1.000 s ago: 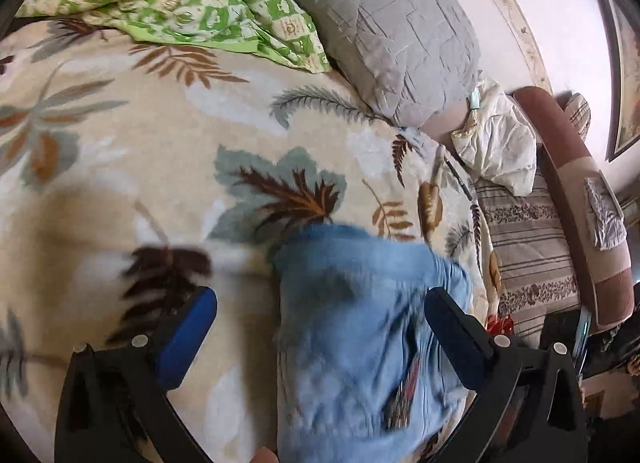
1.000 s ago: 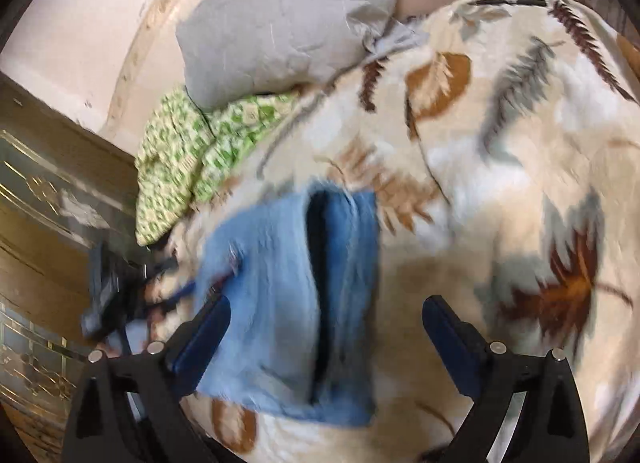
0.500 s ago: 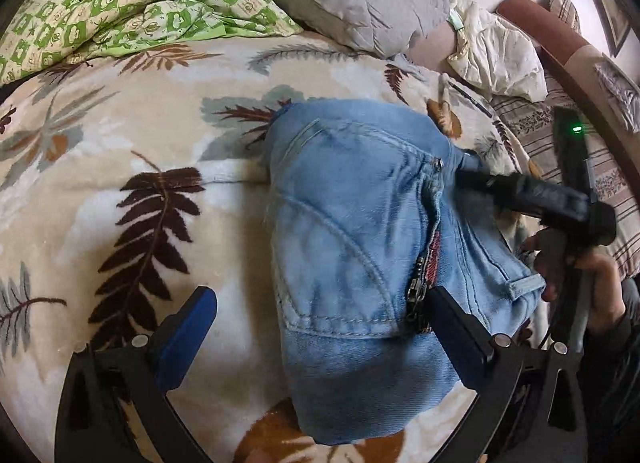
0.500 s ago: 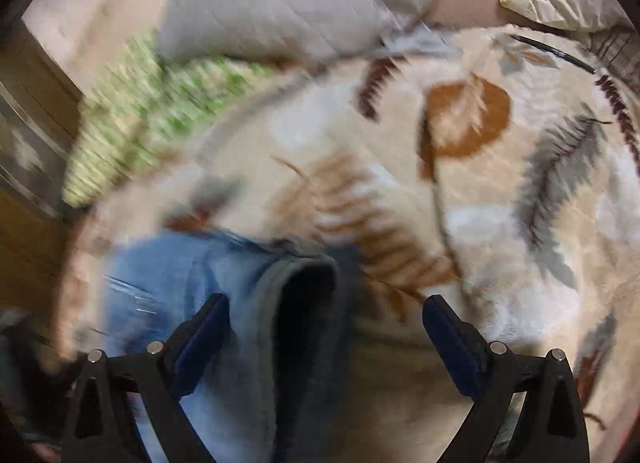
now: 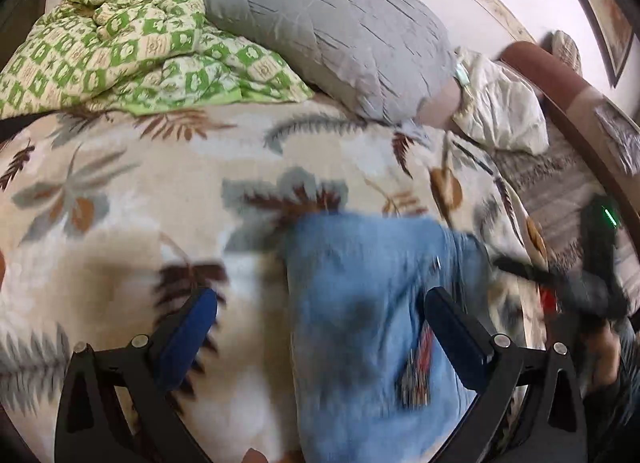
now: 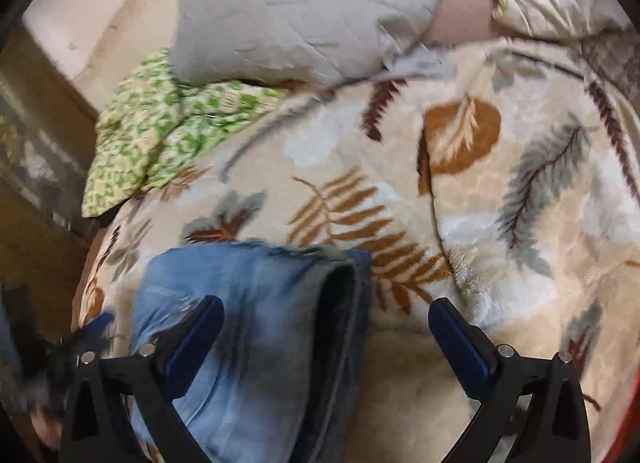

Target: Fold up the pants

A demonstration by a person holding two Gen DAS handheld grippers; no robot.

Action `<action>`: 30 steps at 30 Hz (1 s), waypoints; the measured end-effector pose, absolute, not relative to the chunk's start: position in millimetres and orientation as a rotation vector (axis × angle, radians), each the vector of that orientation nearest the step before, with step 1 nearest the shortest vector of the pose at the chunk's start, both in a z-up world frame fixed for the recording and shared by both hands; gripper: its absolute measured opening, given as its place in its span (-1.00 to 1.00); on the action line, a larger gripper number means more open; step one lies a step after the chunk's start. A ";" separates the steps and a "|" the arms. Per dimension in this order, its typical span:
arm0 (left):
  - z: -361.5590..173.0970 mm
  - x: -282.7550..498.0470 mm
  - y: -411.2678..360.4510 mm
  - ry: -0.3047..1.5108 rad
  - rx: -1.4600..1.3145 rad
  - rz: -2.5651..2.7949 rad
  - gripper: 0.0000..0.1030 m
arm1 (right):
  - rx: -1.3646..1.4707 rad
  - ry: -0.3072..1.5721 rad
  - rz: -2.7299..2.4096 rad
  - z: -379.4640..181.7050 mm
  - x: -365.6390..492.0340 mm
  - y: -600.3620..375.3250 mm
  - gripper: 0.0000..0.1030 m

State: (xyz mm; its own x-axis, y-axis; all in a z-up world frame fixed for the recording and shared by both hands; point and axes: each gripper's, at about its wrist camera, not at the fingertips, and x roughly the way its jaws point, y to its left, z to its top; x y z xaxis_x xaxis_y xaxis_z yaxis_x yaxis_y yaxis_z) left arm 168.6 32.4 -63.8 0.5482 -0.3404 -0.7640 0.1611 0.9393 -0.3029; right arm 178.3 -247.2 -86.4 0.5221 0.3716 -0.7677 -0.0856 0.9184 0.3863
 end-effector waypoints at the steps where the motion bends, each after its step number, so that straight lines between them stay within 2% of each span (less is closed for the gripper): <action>1: -67.2 178.0 29.5 0.954 -0.187 -0.282 1.00 | 0.274 0.996 0.297 -85.2 170.9 -239.2 1.00; 7: -101.7 205.0 21.2 1.008 -0.077 -0.219 1.00 | -0.044 1.078 0.262 -115.7 141.3 -198.2 1.00; 11: -96.4 197.3 23.0 0.984 -0.096 -0.230 1.00 | -0.012 1.089 0.262 -118.2 140.9 -206.9 1.00; 22: -37.4 148.7 31.1 0.753 -0.110 -0.103 1.00 | 0.058 0.765 0.036 -46.5 101.0 -227.4 1.00; 30: -41.1 110.7 4.7 0.765 -0.073 -0.123 1.00 | 0.116 0.660 -0.077 -25.1 73.7 -227.0 1.00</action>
State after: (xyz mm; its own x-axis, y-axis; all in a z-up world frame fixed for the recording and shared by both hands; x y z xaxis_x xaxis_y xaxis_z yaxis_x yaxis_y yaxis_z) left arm 110.7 4.7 -41.1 0.7145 -0.1379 -0.6860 0.0846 0.9902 -0.1110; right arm 73.7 -227.0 -25.1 0.7873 -0.0341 -0.6157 0.1079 0.9907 0.0831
